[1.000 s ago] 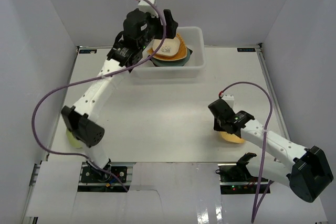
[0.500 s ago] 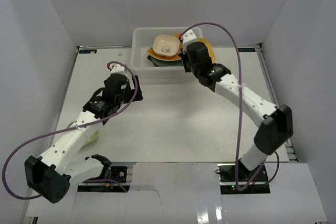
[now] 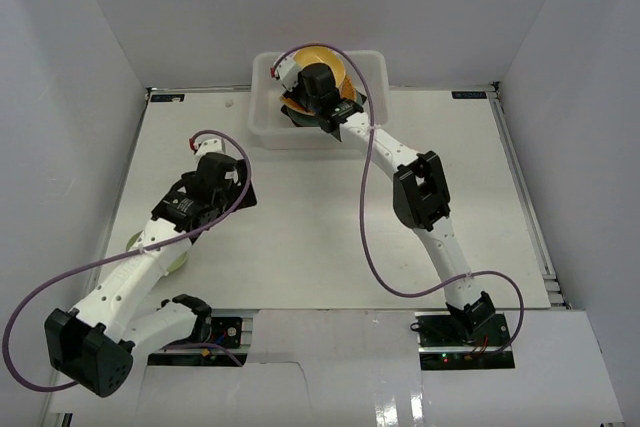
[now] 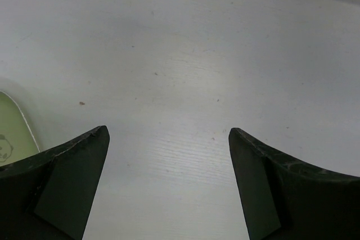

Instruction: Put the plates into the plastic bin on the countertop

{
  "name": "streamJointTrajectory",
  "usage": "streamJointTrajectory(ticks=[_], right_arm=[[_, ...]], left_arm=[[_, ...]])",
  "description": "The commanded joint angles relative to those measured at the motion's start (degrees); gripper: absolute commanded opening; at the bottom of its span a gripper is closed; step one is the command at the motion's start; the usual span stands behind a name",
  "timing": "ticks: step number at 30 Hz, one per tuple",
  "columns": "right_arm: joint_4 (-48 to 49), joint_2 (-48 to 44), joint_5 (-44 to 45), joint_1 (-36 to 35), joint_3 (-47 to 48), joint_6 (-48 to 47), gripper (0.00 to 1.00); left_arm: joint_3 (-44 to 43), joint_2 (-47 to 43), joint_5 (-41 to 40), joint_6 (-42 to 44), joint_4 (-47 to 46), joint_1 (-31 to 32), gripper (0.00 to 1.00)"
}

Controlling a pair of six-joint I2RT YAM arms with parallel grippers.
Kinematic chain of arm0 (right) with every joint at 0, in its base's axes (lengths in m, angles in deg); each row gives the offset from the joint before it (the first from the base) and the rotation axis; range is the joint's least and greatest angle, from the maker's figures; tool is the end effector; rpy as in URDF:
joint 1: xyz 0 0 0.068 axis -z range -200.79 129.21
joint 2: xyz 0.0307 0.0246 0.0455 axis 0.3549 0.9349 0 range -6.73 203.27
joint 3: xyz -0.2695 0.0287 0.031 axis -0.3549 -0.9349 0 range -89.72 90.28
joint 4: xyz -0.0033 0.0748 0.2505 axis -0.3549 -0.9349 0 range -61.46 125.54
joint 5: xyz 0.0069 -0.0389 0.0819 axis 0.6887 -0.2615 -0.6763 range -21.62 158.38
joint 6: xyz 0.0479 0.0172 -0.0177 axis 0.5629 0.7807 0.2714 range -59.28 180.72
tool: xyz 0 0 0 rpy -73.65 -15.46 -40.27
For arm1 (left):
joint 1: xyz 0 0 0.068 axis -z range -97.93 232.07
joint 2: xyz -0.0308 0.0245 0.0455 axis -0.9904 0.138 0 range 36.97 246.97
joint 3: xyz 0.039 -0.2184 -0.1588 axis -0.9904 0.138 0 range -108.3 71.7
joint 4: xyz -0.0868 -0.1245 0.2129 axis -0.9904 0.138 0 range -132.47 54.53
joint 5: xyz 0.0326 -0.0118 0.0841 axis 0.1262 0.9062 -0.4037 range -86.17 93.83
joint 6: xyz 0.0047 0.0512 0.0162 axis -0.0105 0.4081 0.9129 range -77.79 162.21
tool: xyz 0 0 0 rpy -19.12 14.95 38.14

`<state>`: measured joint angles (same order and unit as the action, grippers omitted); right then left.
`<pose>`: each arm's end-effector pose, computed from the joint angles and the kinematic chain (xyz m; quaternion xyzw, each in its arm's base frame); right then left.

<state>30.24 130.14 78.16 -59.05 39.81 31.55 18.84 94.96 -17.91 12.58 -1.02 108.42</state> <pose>0.4512 0.3480 0.2982 -0.3875 0.6766 -0.0170 0.6260 0.1879 -0.0783 0.2975 -0.0958 0.9101 -0.0157 0.4030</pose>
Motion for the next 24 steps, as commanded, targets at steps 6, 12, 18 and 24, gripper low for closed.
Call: streamJointTrajectory(ticks=[6, 12, 18, 24], right_arm=[[13.5, 1.6, -2.7, 0.3, -1.3, -0.3, 0.56], [17.0, -10.7, -6.7, 0.3, -8.9, 7.9, 0.75], [18.4, -28.0, -9.3, 0.3, -26.1, 18.8, 0.87], [21.2, -44.7, -13.3, 0.1, -46.2, 30.2, 0.89]], left_arm=[[-2.2, 4.3, -3.4, -2.8, 7.1, -4.4, 0.98], [-4.7, 6.7, -1.5, -3.2, 9.6, -11.5, 0.98], [-2.6, 8.6, -3.9, -1.4, 7.9, -20.7, 0.94], [0.7, 9.9, 5.5, -0.2, 5.0, -32.6, 0.88]])
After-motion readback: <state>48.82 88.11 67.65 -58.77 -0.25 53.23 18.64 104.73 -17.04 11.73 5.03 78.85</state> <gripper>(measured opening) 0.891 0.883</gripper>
